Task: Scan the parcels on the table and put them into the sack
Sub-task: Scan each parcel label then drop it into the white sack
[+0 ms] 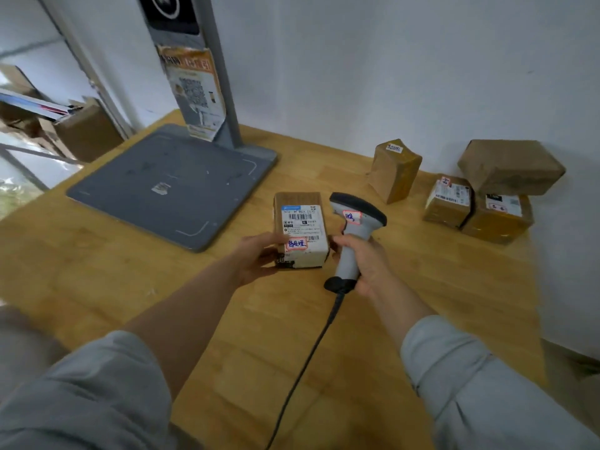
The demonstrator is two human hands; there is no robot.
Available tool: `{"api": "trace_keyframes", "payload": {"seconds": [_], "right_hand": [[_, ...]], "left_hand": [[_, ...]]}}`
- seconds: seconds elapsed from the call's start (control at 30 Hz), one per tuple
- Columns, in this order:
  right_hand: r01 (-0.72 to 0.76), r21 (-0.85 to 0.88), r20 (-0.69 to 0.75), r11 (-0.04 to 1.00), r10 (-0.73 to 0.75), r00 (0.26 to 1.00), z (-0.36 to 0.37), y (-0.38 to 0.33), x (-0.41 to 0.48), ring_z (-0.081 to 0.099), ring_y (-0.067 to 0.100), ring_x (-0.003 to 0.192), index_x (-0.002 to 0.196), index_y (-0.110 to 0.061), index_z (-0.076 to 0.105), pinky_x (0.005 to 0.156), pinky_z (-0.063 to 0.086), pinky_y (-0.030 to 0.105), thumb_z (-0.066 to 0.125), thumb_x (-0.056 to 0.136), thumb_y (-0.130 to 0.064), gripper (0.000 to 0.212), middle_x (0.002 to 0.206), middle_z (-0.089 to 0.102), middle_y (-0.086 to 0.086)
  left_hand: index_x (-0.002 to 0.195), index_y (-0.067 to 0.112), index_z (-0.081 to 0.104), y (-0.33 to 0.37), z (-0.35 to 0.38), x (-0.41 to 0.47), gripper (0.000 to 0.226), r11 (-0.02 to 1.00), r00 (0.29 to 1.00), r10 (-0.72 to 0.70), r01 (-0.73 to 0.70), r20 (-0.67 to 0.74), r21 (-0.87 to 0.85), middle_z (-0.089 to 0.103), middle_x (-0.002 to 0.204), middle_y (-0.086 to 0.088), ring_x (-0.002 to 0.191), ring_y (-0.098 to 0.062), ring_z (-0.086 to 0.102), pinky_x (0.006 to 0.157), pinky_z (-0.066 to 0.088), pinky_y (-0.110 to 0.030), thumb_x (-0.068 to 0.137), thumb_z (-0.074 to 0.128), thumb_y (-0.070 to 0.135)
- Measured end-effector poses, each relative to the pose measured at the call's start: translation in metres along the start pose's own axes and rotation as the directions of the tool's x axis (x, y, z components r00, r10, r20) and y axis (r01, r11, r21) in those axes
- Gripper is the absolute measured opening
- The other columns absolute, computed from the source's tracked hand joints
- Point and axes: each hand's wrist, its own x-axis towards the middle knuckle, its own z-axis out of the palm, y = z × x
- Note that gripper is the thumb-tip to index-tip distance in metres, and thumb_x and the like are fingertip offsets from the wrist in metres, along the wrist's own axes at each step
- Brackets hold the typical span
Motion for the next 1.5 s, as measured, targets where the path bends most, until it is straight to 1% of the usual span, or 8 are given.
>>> {"api": "trace_keyframes", "payload": {"seconds": [0.1,0.17,0.27,0.33,0.7,1.0,1.37,1.5], "right_hand": [[0.056,-0.069,0.103,0.996,-0.049,0.993,0.023,0.004,-0.026,0.06,0.02,0.07,0.093,-0.013,0.063,0.066,0.052,0.034,0.07,0.079,-0.005,0.018,0.08,0.064,0.009],[0.063,-0.078,0.197,0.995,-0.047,0.979,0.041,0.004,-0.046,0.06,0.02,0.058,0.09,-0.01,0.062,0.057,0.053,0.031,0.068,0.081,-0.002,0.014,0.066,0.064,0.008],[0.088,-0.162,0.277,0.983,-0.04,0.96,0.065,0.006,-0.072,0.049,0.016,0.044,0.092,-0.009,0.061,0.045,0.043,0.025,0.067,0.083,-0.006,0.011,0.059,0.055,0.007],[0.112,-0.229,0.314,0.967,-0.035,0.949,0.078,0.008,-0.088,0.045,0.016,0.041,0.088,-0.007,0.06,0.043,0.039,0.024,0.068,0.083,-0.01,0.01,0.058,0.053,0.007],[0.228,-0.349,0.476,0.909,-0.037,0.879,0.111,0.02,-0.143,0.044,0.012,0.04,0.078,-0.008,0.059,0.041,0.04,0.023,0.068,0.083,-0.009,0.011,0.051,0.052,0.001],[0.237,-0.349,0.532,0.906,-0.017,0.847,0.121,0.022,-0.16,0.043,0.012,0.041,0.076,-0.008,0.057,0.042,0.039,0.022,0.068,0.084,-0.008,0.014,0.051,0.05,0.002],[0.275,-0.379,0.58,0.884,-0.005,0.815,0.129,0.026,-0.166,0.045,0.011,0.041,0.076,-0.008,0.058,0.043,0.041,0.022,0.069,0.084,-0.011,0.013,0.051,0.052,0.0],[0.265,-0.37,0.598,0.891,0.01,0.802,0.133,0.029,-0.166,0.046,0.012,0.042,0.089,-0.004,0.062,0.042,0.041,0.023,0.071,0.083,-0.012,0.013,0.055,0.055,0.002]], "left_hand": [[0.12,0.001,0.055,0.005,-0.035,-0.025,0.049,0.994,0.99,0.097,-0.091,-0.105,0.062,0.071,0.106,-0.012,0.099,-0.022,0.069,0.086,0.056,-0.041,0.076,0.077,0.011],[0.121,0.0,0.052,0.009,-0.058,-0.04,0.056,0.98,0.962,0.163,-0.131,-0.221,0.151,0.07,0.106,-0.012,0.094,-0.022,0.069,0.083,0.057,-0.038,0.073,0.08,0.009],[0.1,0.007,0.057,0.015,-0.089,-0.062,0.035,0.963,0.917,0.235,-0.176,-0.322,0.203,0.07,0.099,-0.011,0.077,-0.017,0.069,0.058,0.056,-0.023,0.073,0.079,0.004],[0.094,0.011,0.059,0.016,-0.108,-0.074,0.03,0.954,0.891,0.273,-0.2,-0.363,0.225,0.069,0.094,-0.007,0.074,-0.015,0.068,0.053,0.053,-0.019,0.073,0.078,0.001],[0.1,0.009,0.058,0.007,-0.163,-0.118,0.036,0.924,0.788,0.381,-0.305,-0.483,0.232,0.067,0.098,-0.008,0.086,-0.024,0.067,0.077,0.057,-0.036,0.072,0.077,-0.004],[0.109,0.008,0.056,0.001,-0.177,-0.136,0.045,0.926,0.764,0.377,-0.323,-0.523,0.195,0.067,0.094,-0.004,0.086,-0.022,0.067,0.066,0.054,-0.026,0.071,0.078,-0.003],[0.115,0.007,0.055,-0.007,-0.19,-0.145,0.054,0.926,0.738,0.372,-0.332,-0.563,0.177,0.068,0.098,-0.005,0.094,-0.025,0.067,0.089,0.055,-0.04,0.068,0.081,-0.001],[0.116,0.007,0.054,-0.011,-0.196,-0.152,0.055,0.931,0.73,0.353,-0.336,-0.586,0.142,0.068,0.103,-0.007,0.093,-0.024,0.068,0.087,0.056,-0.039,0.069,0.081,0.001]]}}
